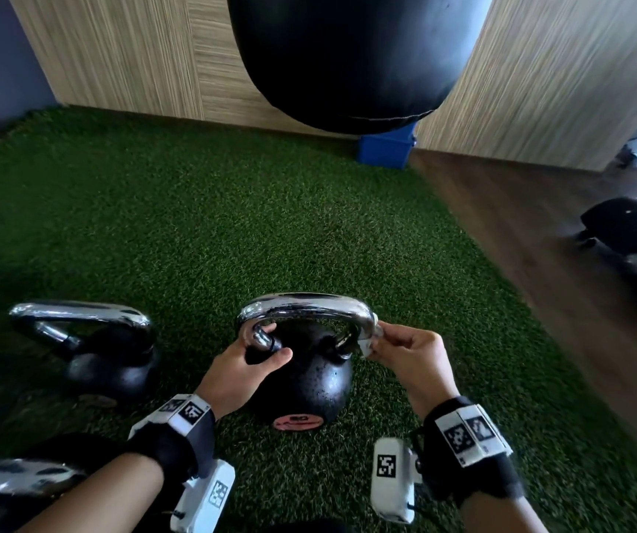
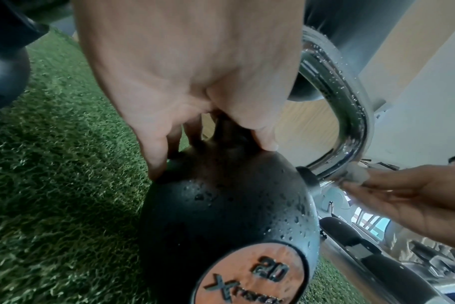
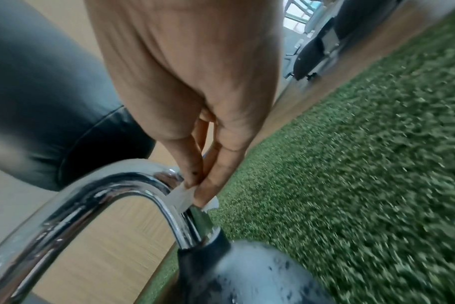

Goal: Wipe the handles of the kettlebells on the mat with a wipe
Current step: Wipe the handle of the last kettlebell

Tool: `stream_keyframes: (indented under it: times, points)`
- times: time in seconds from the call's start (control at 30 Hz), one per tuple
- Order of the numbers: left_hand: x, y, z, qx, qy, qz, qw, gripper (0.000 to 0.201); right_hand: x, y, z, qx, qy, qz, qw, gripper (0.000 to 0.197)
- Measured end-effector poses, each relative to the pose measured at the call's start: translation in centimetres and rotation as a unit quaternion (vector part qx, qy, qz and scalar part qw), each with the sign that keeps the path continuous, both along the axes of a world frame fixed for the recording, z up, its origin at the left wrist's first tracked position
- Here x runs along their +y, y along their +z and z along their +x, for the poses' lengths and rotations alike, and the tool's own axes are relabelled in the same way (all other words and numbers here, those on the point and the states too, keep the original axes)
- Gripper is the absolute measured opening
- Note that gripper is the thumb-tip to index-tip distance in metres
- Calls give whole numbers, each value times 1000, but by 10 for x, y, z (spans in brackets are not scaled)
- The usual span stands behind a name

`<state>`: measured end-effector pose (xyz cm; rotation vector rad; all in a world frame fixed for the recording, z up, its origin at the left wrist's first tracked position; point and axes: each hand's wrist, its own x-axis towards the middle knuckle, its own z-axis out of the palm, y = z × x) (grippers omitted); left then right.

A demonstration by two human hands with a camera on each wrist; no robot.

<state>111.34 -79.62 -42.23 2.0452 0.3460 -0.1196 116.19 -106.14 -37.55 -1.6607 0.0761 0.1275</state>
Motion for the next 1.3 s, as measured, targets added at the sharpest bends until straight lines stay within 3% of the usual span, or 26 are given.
stream_keyframes:
  times: [0.1, 0.2, 0.27, 0.33, 0.37, 0.43, 0.47, 0.53, 0.6, 0.7, 0.83, 0.97, 1.07, 1.17, 1.23, 1.3]
  points:
    - [-5, 12, -3, 54, 7, 88, 995, 64, 9, -12, -2, 81, 15, 57, 995, 15]
    - [-6, 24, -5, 120, -48, 242, 962, 72, 11, -18, -4, 112, 22, 90, 989, 12]
    - [-4, 33, -7, 143, -80, 329, 930, 72, 4, -15, -10, 123, 32, 66, 990, 12]
    - [-1, 42, -8, 142, -106, 340, 924, 58, -3, -5, -18, 134, 86, 5, 987, 16]
    - [0, 47, -8, 133, -111, 286, 942, 50, -5, 3, -22, 131, 123, -16, 984, 19]
    - [-3, 60, -9, 98, -81, 83, 988, 38, -3, 20, -30, 104, 184, -17, 977, 22]
    - [-6, 69, -10, 69, -55, -15, 996, 33, 1, 30, -33, 81, 202, -5, 976, 23]
    - [-10, 87, -9, 26, -46, -175, 983, 38, 11, 47, -36, 17, 213, 9, 977, 20]
    - [-13, 100, -11, 9, -97, -295, 951, 47, 21, 60, -38, -40, 214, 9, 976, 19]
    - [-17, 109, -15, -4, -142, -358, 923, 45, 32, 73, -39, -102, 202, -27, 974, 19]
    - [-16, 108, -18, -30, -130, -386, 913, 40, 39, 79, -36, -182, 120, -110, 970, 21]
    - [-17, 104, -17, -123, -102, -353, 922, 35, 46, 79, -31, -227, 64, -141, 962, 34]
    - [-13, 108, -13, -237, -82, -215, 944, 29, 34, 64, -25, -242, 40, -150, 958, 46]
    - [-9, 112, -5, -341, -39, -27, 939, 34, 17, 29, -11, -114, -15, -112, 987, 62]
    - [-13, 114, 3, -390, -39, 73, 917, 31, 15, 5, -4, 2, 31, -82, 996, 82]
    - [-21, 113, 10, -404, -57, 154, 900, 24, 20, -17, 2, 34, 72, -57, 995, 80]
